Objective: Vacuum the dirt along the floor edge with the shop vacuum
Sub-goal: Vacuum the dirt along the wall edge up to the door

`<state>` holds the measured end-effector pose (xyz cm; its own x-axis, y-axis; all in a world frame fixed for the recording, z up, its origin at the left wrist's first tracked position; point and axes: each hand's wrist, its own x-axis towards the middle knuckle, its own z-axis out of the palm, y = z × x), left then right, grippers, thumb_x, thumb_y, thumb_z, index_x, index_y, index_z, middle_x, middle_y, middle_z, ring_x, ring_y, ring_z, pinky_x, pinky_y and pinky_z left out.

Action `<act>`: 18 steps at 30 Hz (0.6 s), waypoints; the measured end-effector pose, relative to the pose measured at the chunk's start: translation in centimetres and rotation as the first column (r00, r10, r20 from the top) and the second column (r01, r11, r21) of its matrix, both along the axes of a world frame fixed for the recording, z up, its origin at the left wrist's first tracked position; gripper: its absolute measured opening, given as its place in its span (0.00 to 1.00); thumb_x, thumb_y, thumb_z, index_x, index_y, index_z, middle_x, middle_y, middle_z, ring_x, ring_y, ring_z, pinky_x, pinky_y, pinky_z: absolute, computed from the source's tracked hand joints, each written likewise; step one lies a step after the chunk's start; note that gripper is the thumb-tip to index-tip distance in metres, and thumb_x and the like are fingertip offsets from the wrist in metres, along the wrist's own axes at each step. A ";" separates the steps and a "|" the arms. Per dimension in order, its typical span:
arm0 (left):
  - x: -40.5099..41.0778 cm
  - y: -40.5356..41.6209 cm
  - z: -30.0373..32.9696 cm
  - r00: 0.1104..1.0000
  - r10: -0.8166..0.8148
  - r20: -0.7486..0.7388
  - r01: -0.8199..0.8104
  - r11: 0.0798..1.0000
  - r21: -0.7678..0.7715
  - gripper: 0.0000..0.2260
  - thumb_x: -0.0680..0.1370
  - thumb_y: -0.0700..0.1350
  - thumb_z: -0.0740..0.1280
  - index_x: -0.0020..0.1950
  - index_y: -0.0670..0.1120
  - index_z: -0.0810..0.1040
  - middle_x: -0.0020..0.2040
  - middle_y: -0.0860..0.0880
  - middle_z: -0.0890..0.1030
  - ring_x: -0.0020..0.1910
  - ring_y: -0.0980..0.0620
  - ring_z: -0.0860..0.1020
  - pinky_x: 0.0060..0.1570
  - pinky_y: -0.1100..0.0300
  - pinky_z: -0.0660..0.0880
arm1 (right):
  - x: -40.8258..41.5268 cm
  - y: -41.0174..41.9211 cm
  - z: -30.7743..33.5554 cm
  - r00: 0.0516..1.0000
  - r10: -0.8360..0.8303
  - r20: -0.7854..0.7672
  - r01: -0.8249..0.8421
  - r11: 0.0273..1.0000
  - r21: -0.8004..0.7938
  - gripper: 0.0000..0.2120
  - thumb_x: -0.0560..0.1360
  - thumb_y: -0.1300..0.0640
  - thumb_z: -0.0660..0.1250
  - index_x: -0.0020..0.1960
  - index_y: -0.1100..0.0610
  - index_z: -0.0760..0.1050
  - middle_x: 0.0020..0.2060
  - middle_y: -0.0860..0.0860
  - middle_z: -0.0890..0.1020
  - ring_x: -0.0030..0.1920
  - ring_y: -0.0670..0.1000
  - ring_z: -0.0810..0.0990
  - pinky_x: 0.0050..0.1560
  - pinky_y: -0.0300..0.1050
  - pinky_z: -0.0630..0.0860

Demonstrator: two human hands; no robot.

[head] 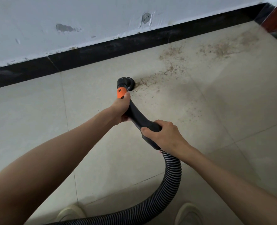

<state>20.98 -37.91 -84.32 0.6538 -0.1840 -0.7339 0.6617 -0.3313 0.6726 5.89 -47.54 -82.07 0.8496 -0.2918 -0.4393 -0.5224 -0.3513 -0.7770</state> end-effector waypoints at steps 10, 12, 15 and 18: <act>1.0 -4.4 -0.4 0.997 -0.073 0.008 0.073 0.996 0.052 0.16 0.81 0.54 0.55 0.60 0.42 0.66 0.52 0.44 0.73 0.49 0.46 0.75 0.43 0.55 0.76 | 0.0 -3.0 -0.9 0.993 -0.116 0.008 0.115 0.993 0.033 0.14 0.71 0.44 0.68 0.42 0.56 0.77 0.38 0.51 0.82 0.40 0.50 0.81 0.41 0.45 0.78; 1.3 -5.6 -0.3 0.995 -0.095 0.008 0.095 0.995 0.041 0.16 0.81 0.54 0.56 0.59 0.42 0.66 0.51 0.44 0.73 0.48 0.47 0.75 0.42 0.56 0.76 | 0.2 -3.8 -1.0 0.989 -0.147 0.013 0.146 0.988 0.052 0.13 0.72 0.45 0.68 0.42 0.55 0.76 0.39 0.51 0.82 0.41 0.49 0.81 0.40 0.42 0.77; 1.9 -7.6 -0.2 0.991 -0.134 0.014 0.133 0.991 0.026 0.15 0.81 0.54 0.55 0.59 0.42 0.66 0.50 0.45 0.73 0.47 0.48 0.75 0.40 0.57 0.76 | 0.5 -5.1 -1.3 0.981 -0.194 0.019 0.193 0.980 0.052 0.12 0.71 0.45 0.69 0.41 0.53 0.76 0.38 0.48 0.82 0.41 0.46 0.80 0.41 0.40 0.77; 2.3 -9.4 -0.4 0.987 -0.161 0.021 0.160 0.987 0.019 0.16 0.81 0.55 0.54 0.58 0.43 0.66 0.49 0.45 0.73 0.48 0.48 0.75 0.46 0.55 0.77 | 0.9 -6.3 -1.6 0.974 -0.227 0.023 0.227 0.974 0.022 0.11 0.71 0.44 0.68 0.41 0.52 0.75 0.38 0.47 0.81 0.41 0.46 0.80 0.43 0.42 0.78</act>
<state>23.33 -47.36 -84.73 0.6333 -0.2756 -0.7232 0.5836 -0.4437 0.6801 6.74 -53.83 -83.69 0.7730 -0.4703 -0.4257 -0.5669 -0.2109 -0.7964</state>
